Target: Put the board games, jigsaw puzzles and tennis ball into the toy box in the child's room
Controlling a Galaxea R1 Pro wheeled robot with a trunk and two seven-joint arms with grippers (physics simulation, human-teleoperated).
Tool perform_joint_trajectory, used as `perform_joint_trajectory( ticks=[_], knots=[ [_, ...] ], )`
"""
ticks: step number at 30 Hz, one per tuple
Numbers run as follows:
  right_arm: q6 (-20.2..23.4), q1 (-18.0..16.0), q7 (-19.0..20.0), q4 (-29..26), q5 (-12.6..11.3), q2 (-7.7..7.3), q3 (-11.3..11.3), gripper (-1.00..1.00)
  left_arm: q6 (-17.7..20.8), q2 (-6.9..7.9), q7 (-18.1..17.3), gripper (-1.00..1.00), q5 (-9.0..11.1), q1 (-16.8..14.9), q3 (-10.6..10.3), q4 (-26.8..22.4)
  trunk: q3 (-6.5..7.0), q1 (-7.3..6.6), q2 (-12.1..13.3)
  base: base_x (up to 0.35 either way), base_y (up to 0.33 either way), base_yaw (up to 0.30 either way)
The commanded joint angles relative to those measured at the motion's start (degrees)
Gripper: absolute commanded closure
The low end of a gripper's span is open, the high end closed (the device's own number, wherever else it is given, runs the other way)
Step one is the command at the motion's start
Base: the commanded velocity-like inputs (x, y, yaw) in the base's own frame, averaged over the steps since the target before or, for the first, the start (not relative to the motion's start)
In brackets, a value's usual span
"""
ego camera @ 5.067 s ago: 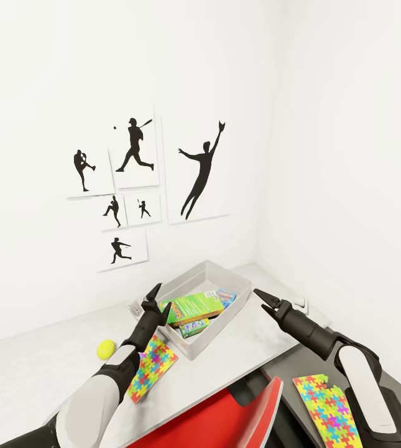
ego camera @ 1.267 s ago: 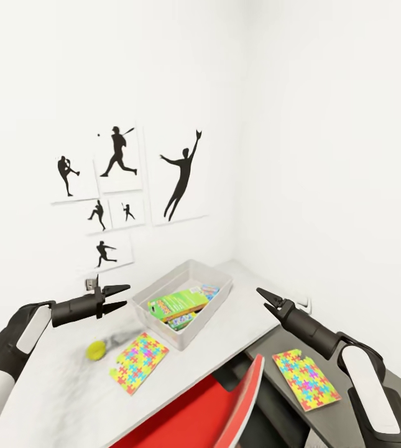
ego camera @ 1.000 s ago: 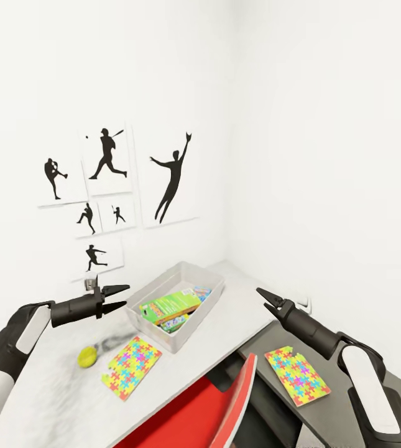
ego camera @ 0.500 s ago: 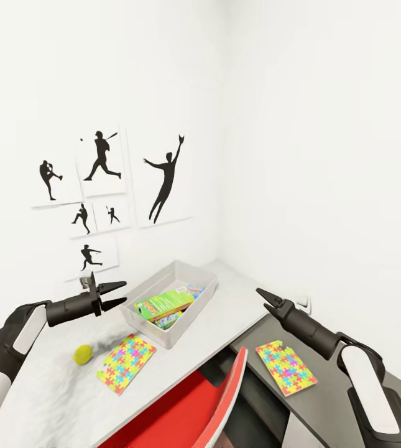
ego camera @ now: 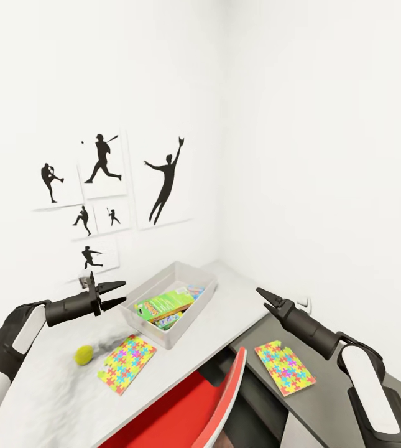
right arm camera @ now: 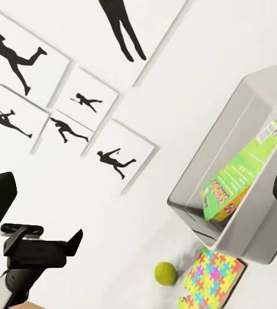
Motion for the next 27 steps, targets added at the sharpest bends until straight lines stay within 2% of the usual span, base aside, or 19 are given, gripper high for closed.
perform_joint_trajectory(
  ticks=[1,11,21,27],
  knots=[
    [0.3,0.0,0.3,0.0,0.2,0.00,-0.1,-1.00,0.2,-0.01,-0.2,-1.00,-0.1,0.0,0.0,0.0,0.16,-0.21,0.4,0.000,0.000,-0.075],
    [0.3,-0.1,0.3,0.2,0.1,-0.03,-0.1,-1.00,0.3,0.08,-0.2,-1.00,-0.2,0.0,0.1,0.0,1.96,-2.40,4.4,-0.023,0.000,-0.132],
    [0.2,0.0,0.2,0.3,0.2,0.18,-0.1,-1.00,0.3,0.18,-0.2,-1.00,0.1,0.0,0.1,0.0,1.96,-2.40,4.4,-0.107,0.000,-0.011],
    [0.2,0.0,0.2,0.3,0.2,0.21,-0.1,-1.00,0.3,1.00,-0.3,-1.00,0.3,0.0,0.1,0.0,1.96,-2.40,4.4,-0.007,0.000,-0.001]
  ],
)
